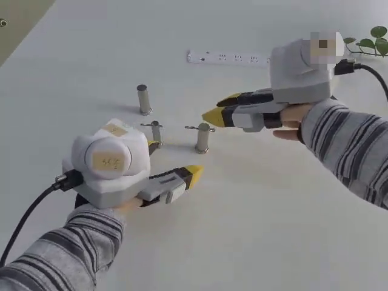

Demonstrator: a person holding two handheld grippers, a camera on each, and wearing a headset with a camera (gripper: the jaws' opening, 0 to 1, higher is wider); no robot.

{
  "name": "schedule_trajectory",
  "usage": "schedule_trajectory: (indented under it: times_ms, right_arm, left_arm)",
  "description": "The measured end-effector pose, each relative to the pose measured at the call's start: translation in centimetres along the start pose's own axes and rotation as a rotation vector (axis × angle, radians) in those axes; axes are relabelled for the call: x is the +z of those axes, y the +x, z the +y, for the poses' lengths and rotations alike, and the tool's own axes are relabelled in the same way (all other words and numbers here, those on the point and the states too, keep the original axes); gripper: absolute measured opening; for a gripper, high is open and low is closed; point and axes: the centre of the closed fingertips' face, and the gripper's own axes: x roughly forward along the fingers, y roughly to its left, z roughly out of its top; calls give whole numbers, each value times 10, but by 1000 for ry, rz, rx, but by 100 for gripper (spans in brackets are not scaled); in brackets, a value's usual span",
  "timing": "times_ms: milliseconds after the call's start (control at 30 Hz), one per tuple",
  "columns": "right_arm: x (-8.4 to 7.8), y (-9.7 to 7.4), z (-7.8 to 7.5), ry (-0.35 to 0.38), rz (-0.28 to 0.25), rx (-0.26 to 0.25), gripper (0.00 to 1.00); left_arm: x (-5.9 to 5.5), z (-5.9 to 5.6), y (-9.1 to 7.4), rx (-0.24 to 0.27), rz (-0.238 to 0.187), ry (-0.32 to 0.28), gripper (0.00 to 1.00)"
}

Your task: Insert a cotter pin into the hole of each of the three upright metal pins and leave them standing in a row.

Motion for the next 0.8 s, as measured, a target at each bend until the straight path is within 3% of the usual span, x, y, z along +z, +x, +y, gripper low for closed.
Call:
schedule_trajectory:
  times_ms: [100,267,300,467,800]
  right_arm:
    - [5,10,8,-18,-2,7,26]
    - [17,32,11,-53,-7,18,29]
    - [22,40,5,-68,-10,17,30]
    - [33,63,9,-103,-16,12,32]
    - [49,102,6,-90,-49,-8,38]
  left_arm:
    - [-1,8,-4,17,3,-12,64]
    - [4,14,-13,20,-24,-4,72]
    - [5,14,-14,19,-31,-5,73]
    - [5,21,-19,27,-33,-12,81]
    - [4,28,-29,25,-35,15,94]
